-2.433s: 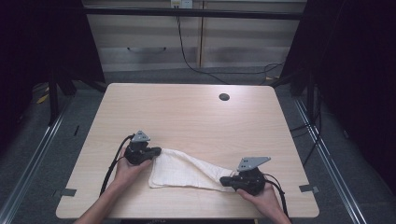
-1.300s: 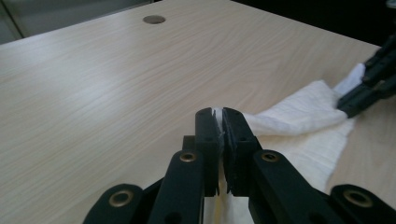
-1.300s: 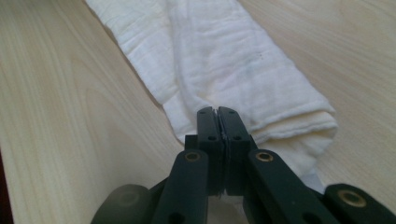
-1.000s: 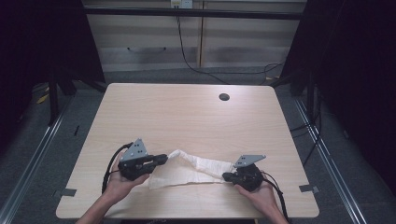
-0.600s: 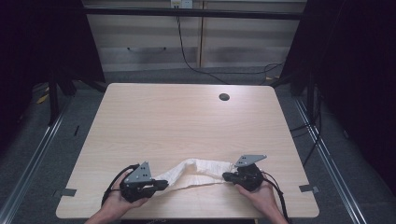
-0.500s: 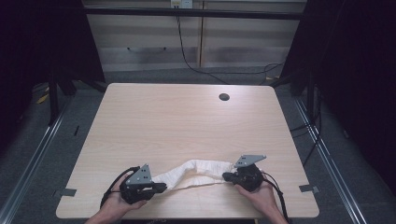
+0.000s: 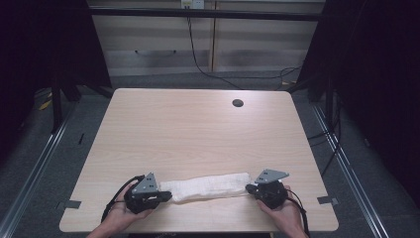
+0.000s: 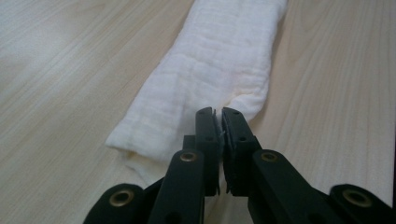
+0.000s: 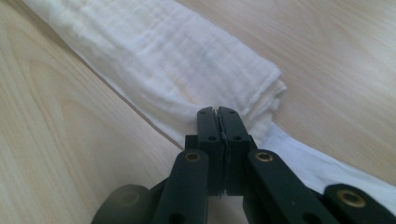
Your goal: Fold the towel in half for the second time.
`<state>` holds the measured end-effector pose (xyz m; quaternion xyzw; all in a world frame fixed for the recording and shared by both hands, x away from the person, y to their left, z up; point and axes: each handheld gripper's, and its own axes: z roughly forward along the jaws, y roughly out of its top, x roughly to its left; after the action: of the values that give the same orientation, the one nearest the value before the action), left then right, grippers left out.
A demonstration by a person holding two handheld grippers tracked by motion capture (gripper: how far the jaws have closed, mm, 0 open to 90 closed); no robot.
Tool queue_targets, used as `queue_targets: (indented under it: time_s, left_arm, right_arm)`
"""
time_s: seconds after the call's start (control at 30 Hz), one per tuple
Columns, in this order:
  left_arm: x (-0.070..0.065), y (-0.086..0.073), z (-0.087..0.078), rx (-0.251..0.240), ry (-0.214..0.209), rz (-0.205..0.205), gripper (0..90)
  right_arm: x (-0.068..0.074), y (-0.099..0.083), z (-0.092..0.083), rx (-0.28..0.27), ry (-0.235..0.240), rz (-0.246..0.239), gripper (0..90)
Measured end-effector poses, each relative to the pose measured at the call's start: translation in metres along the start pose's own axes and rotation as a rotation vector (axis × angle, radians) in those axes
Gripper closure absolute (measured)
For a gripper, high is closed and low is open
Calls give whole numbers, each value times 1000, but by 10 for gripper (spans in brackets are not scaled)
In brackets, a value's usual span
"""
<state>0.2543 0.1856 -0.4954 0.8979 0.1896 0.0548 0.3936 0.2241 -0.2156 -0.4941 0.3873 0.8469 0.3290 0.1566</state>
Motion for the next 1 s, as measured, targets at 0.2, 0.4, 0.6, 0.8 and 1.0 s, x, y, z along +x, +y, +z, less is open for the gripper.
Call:
queue_targets:
  time_s: [0.2, 0.4, 0.6, 0.8, 1.0]
  left_arm:
    - [6, 0, 3, -22, -8, -39, 861]
    - [18, 5, 9, -31, 39, -52, 861]
    - [40, 6, 13, -60, 78, -102, 861]
    - [57, 12, 20, -74, 156, -140, 861]
    - [67, 11, 22, -103, 155, -168, 854]
  right_arm:
    - [-6, -12, -11, -5, 9, 52, 885]
    - [-10, -6, -4, -8, -5, 80, 885]
    - [-22, 7, 10, -18, -5, 101, 885]
    - [-36, 23, 28, -26, -16, 96, 884]
    - [-43, 29, 36, -45, -27, 123, 882]
